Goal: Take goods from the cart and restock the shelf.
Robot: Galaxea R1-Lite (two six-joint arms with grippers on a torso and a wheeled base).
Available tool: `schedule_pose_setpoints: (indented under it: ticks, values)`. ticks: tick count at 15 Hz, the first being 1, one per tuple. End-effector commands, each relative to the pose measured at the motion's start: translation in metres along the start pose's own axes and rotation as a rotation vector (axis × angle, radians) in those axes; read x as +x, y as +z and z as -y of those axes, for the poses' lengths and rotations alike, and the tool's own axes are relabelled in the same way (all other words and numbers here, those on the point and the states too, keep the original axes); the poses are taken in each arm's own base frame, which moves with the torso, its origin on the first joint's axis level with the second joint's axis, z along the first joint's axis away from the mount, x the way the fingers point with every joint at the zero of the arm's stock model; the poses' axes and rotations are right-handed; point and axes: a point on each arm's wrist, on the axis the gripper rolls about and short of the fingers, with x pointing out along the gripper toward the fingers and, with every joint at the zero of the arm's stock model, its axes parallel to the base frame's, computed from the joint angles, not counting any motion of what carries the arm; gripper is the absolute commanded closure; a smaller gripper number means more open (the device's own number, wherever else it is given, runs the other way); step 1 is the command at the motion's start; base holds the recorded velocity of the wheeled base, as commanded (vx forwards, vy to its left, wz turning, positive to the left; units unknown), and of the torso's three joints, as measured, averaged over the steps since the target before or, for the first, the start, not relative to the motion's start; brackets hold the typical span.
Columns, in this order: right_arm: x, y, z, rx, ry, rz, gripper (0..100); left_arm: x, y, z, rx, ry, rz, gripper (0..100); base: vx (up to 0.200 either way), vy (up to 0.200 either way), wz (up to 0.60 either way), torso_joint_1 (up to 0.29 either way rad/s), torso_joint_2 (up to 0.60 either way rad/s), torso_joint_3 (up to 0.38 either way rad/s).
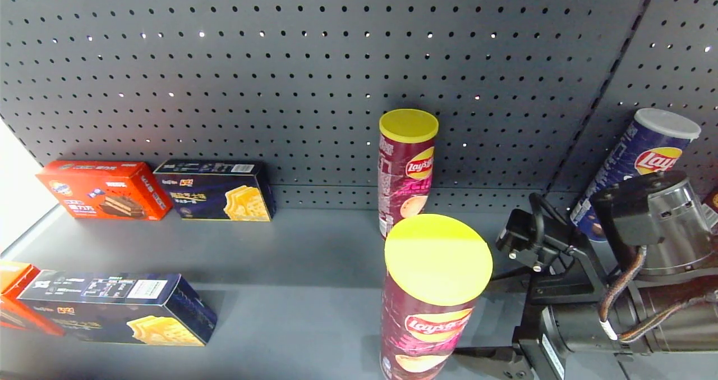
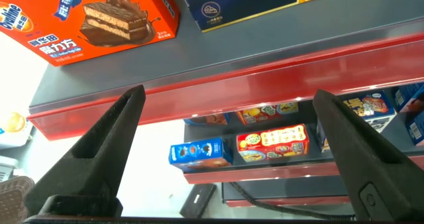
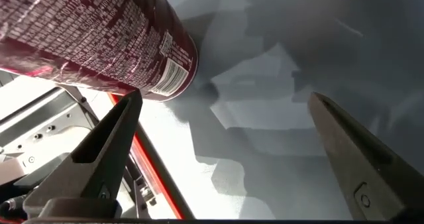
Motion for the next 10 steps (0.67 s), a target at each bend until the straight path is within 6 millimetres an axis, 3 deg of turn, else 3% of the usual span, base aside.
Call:
schedule_pose_setpoints:
  ticks: [1, 3, 4, 10]
  values:
    - [-0.010, 0.002, -0.001, -0.002, -0.008, 0.031, 0, 0.000, 0.000, 0.000, -0.001, 0.001, 0.001, 0, 0.000, 0.000, 0.00, 0.000, 0.00, 0.000]
    - [-0.018, 0.003, -0.001, -0.001, -0.019, 0.058, 0, 0.000, 0.000, 0.000, -0.001, 0.001, 0.001, 0, 0.000, 0.000, 0.00, 0.000, 0.00, 0.000]
    - [-0.044, 0.007, 0.008, 0.021, -0.085, 0.139, 0, 0.000, 0.000, 0.000, 0.000, 0.000, 0.001, 0, 0.000, 0.000, 0.00, 0.000, 0.00, 0.000]
    - [-0.119, 0.041, 0.026, 0.023, -0.280, 0.414, 0, 0.000, 0.000, 0.000, 0.002, 0.000, -0.005, 0, 0.000, 0.000, 0.00, 0.000, 0.00, 0.000]
